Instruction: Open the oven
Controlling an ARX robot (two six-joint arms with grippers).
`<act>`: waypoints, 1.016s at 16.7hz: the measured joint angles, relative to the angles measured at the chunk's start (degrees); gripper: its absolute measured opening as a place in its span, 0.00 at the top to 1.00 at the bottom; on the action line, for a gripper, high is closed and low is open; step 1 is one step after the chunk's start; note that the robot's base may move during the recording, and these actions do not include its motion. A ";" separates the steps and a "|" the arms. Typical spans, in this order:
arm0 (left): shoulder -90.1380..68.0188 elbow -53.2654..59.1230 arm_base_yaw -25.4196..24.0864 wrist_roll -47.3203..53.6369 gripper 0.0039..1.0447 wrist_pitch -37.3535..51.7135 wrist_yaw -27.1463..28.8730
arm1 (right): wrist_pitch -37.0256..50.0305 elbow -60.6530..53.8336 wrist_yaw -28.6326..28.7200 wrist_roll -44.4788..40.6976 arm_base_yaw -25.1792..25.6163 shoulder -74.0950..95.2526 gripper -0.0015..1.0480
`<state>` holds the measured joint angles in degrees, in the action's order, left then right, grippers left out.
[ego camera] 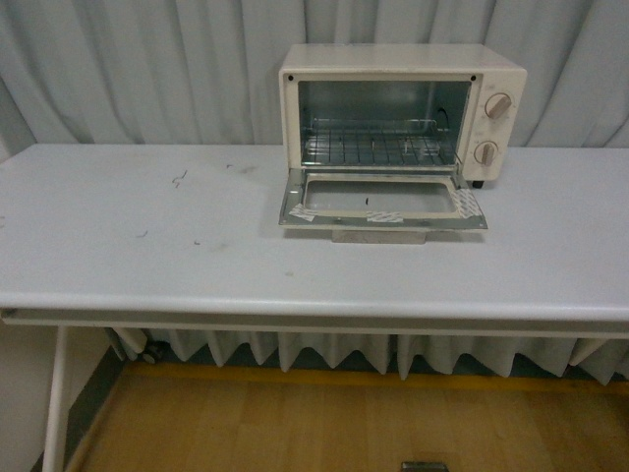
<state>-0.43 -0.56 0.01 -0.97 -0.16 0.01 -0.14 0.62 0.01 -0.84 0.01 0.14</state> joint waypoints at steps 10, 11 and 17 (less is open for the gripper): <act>0.02 0.00 0.00 0.09 0.06 -0.02 0.02 | -0.07 0.00 0.02 0.00 0.00 0.00 0.06; 0.00 0.00 0.00 0.11 0.06 0.00 0.02 | -0.02 0.00 -0.02 0.00 0.00 0.00 0.06; 0.00 0.00 0.00 0.17 0.06 -0.04 -0.07 | -0.07 0.00 -0.04 0.00 0.00 0.00 0.06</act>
<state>-0.43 -0.56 0.01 -0.80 -0.21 -0.05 -0.21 0.62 -0.03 -0.84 0.01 0.14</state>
